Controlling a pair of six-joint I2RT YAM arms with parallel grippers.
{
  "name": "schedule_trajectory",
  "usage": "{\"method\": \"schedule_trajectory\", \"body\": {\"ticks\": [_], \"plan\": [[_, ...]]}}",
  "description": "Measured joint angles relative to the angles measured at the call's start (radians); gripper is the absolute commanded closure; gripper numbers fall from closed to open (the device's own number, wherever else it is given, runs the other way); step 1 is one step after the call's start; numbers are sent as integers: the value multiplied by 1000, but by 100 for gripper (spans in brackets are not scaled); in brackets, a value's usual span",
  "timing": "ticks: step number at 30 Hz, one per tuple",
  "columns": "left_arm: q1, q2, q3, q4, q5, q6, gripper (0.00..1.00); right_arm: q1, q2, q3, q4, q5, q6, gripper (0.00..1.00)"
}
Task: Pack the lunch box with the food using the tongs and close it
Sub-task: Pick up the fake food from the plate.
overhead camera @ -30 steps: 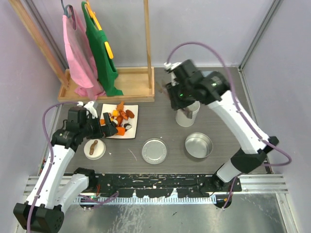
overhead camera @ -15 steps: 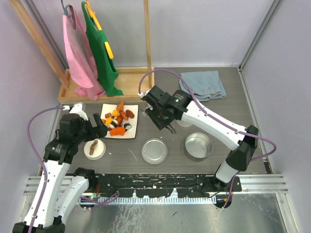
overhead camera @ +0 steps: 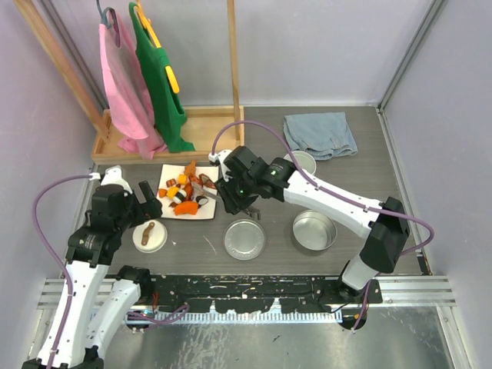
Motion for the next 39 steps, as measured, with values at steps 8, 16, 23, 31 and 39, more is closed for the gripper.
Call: {"method": "schedule_trajectory", "body": {"ticks": [8,16,23,31,39], "plan": [[0,-6,0,-8,-16,-8,2,40,5,-25,25,0,-5,50],[0,1,0,-11,-15,-9,2,117,50,-5,8,13,-30,47],[0,0,0,-12,-15,-9,2,169,143,71,-4,51,-85,44],[0,-1,0,-12,-15,-9,2,167,210,126,-49,142,-134,42],[0,3,0,-12,-11,-9,2,167,272,171,-80,167,-182,43]]}}
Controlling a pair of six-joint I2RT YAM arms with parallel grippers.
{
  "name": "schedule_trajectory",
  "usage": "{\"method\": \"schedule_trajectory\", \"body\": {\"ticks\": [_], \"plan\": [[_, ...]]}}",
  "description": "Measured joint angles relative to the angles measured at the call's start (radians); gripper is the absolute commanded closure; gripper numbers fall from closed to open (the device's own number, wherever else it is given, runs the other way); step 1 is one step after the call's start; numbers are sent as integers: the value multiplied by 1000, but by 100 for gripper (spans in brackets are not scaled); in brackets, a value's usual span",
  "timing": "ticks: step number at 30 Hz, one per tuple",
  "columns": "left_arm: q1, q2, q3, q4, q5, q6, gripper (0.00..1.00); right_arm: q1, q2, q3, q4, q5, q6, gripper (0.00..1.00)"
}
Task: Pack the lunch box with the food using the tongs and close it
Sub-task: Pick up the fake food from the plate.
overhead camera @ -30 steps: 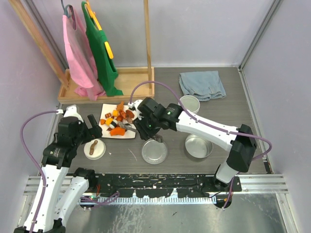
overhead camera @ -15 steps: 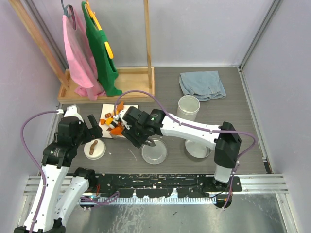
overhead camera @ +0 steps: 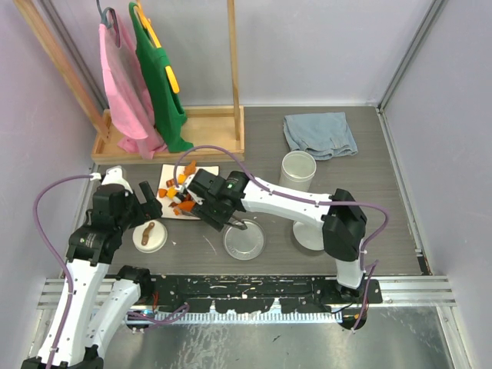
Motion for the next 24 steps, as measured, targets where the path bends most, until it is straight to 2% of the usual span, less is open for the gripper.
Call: {"method": "schedule_trajectory", "body": {"ticks": [15,24], "plan": [[0,8,0,0,0,0,2,0,30,21,-45,-27,-82,45],[0,8,0,0,0,-2,2,0,69,90,-63,-26,-120,46]]}}
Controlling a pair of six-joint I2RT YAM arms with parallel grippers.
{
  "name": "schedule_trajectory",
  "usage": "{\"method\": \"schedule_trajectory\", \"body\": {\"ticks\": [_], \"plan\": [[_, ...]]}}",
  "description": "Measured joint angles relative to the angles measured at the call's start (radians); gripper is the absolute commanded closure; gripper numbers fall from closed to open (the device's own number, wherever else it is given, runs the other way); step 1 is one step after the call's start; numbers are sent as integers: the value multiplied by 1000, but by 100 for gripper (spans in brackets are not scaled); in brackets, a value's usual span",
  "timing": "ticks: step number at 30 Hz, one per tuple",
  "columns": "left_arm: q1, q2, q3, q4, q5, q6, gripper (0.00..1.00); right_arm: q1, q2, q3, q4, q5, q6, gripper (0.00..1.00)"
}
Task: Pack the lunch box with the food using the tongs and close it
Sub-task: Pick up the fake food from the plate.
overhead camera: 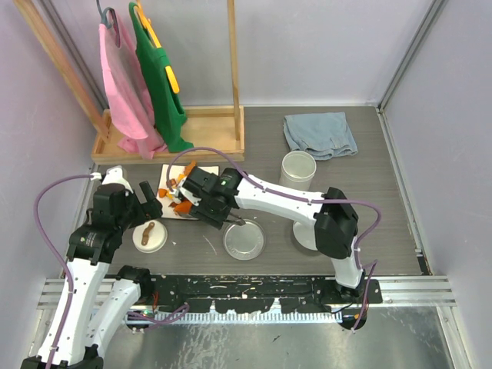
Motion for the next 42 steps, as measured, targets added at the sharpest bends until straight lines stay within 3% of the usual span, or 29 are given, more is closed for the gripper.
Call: {"method": "schedule_trajectory", "body": {"ticks": [10,35,42], "plan": [[0,-1,0,0,0,-1,2,2,40,67,-50,0,-44,48],[0,-7,0,0,0,-1,2,28,60,103,-71,-1,-63,73],[0,-7,0,0,0,-1,2,28,9,58,-58,-18,-27,74]]}}
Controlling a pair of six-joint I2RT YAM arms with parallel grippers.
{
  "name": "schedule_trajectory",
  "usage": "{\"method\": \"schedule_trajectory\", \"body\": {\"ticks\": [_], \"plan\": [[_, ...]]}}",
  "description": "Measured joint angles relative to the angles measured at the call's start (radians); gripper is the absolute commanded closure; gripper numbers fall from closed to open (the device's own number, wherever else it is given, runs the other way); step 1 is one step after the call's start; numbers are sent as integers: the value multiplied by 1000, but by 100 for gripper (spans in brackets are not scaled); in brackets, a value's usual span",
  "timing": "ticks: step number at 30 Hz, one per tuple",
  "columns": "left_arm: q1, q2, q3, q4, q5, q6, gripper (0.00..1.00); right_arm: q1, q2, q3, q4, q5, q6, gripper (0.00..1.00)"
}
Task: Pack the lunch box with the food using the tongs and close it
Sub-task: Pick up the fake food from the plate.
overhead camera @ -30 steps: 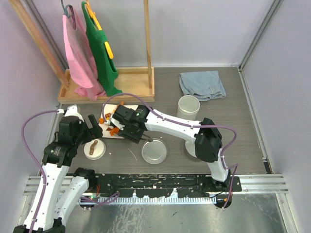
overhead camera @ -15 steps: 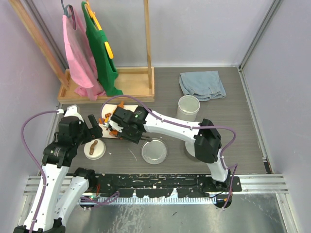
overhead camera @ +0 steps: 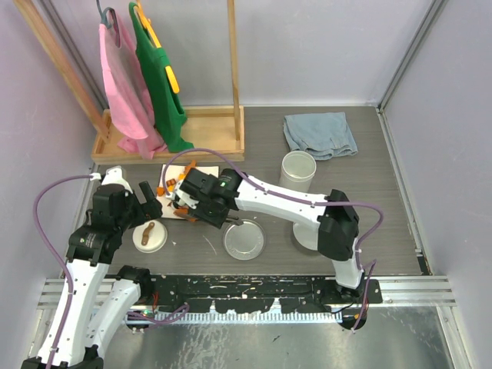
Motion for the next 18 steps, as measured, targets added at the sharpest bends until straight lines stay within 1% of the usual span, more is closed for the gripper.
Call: {"method": "schedule_trajectory", "body": {"ticks": [6,10,15,18], "plan": [[0,0,0,0,0,0,2,0,-100,-52,26,-6,39,75],[0,0,0,0,0,0,2,0,-171,-101,48,18,71,74],[0,0,0,0,0,0,2,-11,-314,-189,56,108,125,72],[0,1,0,0,2,0,2,-69,-442,-231,56,143,174,72]]}}
